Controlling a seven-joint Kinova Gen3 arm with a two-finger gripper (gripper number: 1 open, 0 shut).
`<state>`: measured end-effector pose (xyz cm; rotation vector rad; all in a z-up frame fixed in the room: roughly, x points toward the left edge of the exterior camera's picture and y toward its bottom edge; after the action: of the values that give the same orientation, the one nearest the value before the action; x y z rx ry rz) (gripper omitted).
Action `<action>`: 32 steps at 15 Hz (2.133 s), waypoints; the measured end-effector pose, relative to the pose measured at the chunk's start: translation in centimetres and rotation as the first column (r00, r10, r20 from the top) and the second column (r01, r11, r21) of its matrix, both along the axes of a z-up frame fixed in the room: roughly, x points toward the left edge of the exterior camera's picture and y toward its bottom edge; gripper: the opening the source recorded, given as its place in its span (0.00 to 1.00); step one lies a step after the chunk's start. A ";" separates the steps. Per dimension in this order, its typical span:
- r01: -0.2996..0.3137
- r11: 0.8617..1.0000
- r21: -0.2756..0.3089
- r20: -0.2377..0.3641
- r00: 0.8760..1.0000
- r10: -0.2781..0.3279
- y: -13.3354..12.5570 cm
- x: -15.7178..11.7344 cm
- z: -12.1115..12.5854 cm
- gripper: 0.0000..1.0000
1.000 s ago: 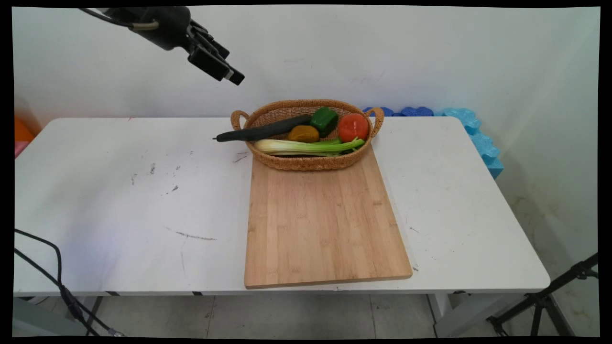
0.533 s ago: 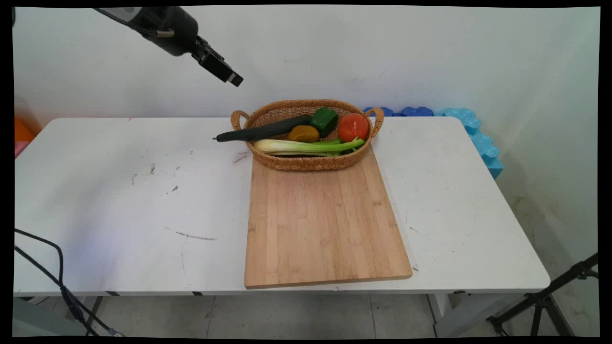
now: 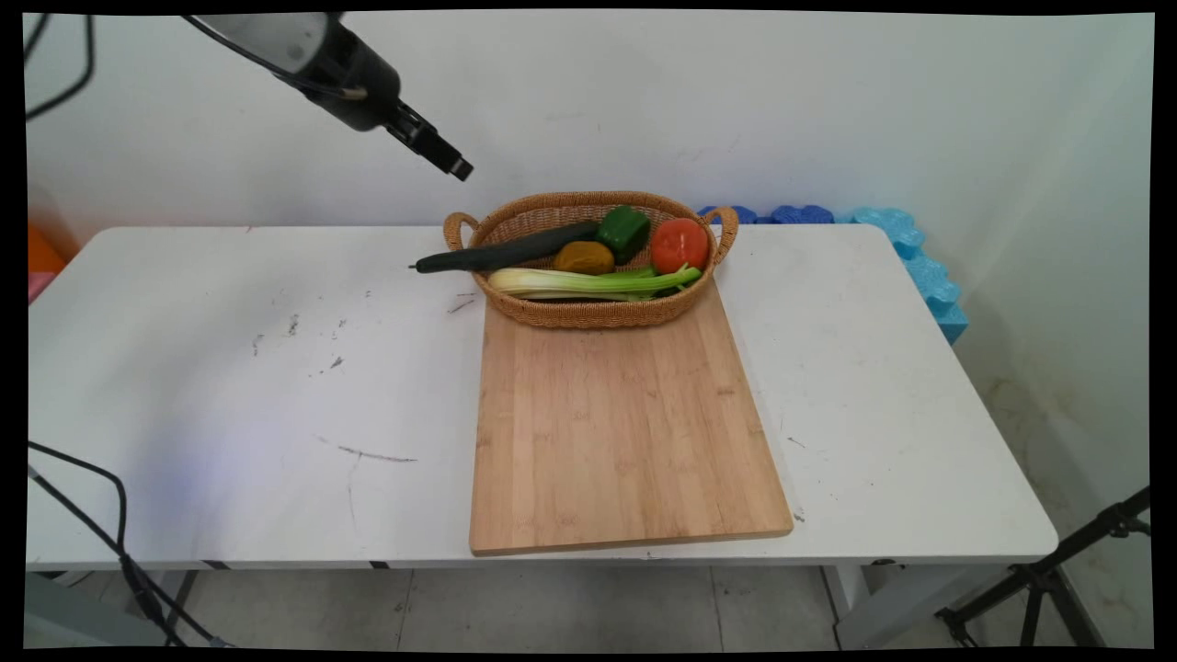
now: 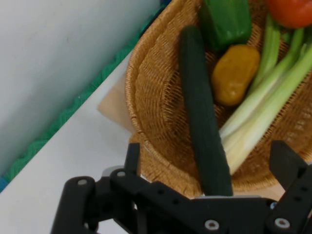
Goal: Pick up the cucumber from the vegetable basket
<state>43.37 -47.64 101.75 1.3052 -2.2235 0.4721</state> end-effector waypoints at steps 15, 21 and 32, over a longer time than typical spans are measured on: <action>-0.047 0.996 0.079 -0.034 0.998 0.050 -7.3 -3.5 -9.3 1.00; -0.051 0.994 0.100 -0.028 0.998 0.054 -8.7 -4.0 -11.7 1.00; -0.057 0.991 0.123 -0.027 0.998 0.060 -9.8 -4.6 -14.3 1.00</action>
<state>38.80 -57.46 87.45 1.4341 -2.2242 0.3387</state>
